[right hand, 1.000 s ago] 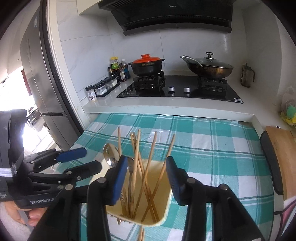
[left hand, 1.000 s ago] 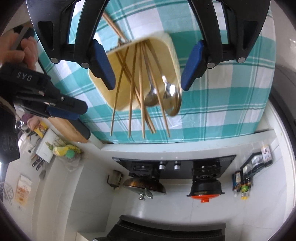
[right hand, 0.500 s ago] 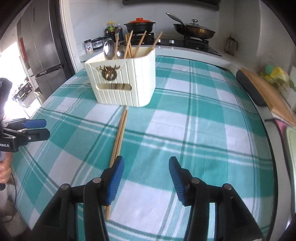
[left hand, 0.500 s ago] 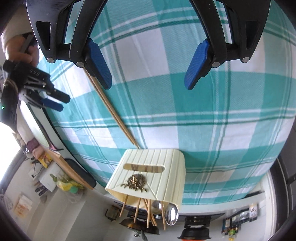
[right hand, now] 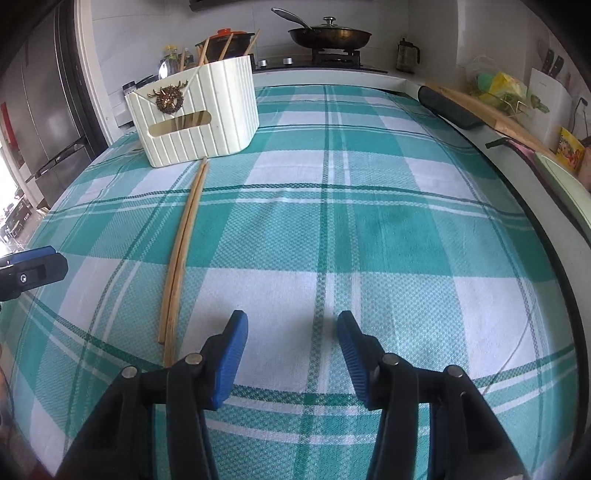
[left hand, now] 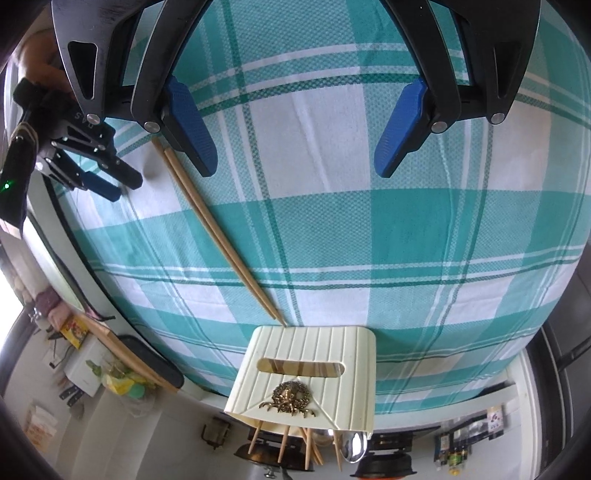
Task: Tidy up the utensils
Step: 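Move both tools toward the last two chopsticks on the cloth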
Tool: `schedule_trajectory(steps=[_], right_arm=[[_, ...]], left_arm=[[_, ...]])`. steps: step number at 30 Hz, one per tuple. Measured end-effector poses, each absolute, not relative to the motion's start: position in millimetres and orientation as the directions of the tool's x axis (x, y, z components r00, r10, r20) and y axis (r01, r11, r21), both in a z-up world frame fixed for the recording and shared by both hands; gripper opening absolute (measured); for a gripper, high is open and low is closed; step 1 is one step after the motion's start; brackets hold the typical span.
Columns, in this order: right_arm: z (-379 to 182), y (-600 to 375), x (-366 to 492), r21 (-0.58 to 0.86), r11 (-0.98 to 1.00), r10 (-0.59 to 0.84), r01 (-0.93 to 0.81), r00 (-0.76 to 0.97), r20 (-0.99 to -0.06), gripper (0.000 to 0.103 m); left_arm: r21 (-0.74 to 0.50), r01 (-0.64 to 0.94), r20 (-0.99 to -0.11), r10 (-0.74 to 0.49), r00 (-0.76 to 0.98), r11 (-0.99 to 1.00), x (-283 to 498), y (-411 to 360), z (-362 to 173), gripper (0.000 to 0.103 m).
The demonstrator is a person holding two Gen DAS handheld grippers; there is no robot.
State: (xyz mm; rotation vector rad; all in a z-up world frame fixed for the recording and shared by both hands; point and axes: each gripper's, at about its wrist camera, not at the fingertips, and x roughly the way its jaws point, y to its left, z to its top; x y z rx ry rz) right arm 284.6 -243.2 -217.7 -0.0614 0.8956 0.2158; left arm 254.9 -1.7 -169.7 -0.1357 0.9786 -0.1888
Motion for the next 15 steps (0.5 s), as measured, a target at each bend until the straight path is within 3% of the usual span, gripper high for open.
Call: schedule_trajectory(steps=[9, 15], right_arm=[[-218, -256, 283, 0.093, 0.98, 0.185, -0.178, 0.619, -0.763, 0.051], [-219, -255, 283, 0.086, 0.98, 0.18, -0.18, 0.619, -0.764, 0.052]], left_arm=[[-0.295, -0.017, -0.779, -0.23, 0.583, 0.955, 294, -1, -170, 0.089], [-0.242, -0.012, -0.789, -0.19, 0.584, 0.97, 326, -31, -177, 0.089]])
